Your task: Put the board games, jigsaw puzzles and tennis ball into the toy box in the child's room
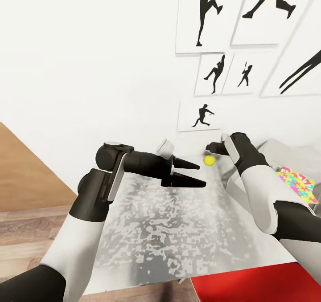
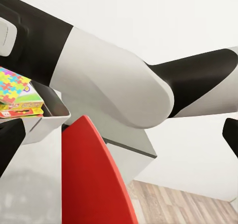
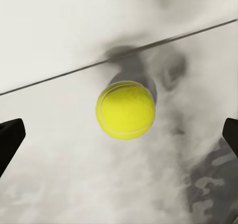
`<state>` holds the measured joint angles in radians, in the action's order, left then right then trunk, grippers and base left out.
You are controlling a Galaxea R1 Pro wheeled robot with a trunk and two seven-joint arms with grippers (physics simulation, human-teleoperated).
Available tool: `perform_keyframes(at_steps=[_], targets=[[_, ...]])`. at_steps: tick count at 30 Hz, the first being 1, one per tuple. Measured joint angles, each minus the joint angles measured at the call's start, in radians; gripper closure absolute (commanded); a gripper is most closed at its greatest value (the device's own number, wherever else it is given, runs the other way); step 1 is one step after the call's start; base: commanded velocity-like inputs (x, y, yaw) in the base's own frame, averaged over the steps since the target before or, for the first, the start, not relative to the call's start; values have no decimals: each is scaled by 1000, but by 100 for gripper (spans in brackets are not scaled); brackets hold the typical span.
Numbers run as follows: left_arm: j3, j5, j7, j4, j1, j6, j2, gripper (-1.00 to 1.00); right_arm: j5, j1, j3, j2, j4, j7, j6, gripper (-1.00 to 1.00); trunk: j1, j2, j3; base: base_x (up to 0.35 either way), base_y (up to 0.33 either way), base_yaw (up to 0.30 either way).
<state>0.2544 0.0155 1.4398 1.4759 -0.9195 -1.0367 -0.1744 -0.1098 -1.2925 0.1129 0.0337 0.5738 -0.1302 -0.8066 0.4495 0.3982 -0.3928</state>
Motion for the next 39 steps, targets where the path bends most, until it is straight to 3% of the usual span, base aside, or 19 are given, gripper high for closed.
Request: perform_keyframes(at_steps=[19,39], targets=[[0,0,0,0,0,0,0,-100,1,-9,0,-1,0,-1,0,-100,0,0,-1,0,0,0],[1,0,0,0,0,0,0,-100,1,-23,0,-1,-1,-1,-1,-100,0,0,-31,0,0,0]])
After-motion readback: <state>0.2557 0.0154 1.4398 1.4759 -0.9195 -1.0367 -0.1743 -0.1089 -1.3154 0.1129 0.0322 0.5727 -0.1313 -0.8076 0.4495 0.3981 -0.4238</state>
